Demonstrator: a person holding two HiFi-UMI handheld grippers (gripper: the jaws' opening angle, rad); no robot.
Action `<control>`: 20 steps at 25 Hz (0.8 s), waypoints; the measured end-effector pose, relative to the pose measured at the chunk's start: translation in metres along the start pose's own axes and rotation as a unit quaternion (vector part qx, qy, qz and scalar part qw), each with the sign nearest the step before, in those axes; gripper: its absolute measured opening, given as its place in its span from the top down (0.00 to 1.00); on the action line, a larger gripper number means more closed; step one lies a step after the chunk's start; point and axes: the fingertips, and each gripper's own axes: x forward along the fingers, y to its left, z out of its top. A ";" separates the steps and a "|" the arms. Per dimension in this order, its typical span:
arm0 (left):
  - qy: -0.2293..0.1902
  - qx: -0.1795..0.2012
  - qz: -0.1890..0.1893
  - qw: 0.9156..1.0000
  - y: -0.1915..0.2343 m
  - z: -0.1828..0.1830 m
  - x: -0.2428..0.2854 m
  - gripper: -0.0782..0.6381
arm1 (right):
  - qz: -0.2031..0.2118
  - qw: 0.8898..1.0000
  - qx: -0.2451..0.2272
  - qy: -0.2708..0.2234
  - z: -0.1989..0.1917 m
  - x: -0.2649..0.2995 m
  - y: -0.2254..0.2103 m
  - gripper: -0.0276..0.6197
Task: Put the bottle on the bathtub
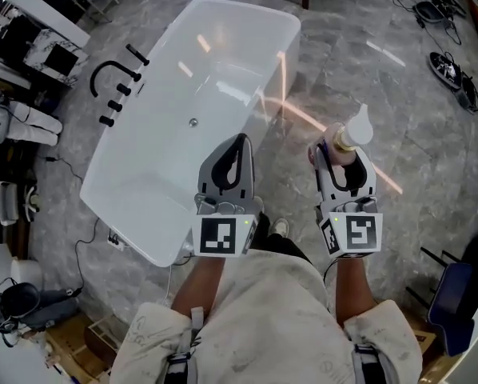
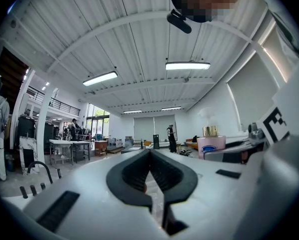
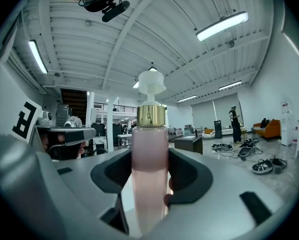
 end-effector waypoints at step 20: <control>-0.016 -0.053 0.080 0.995 0.166 -0.027 0.166 0.89 | 0.088 0.995 -0.049 0.011 0.024 0.240 0.020 0.65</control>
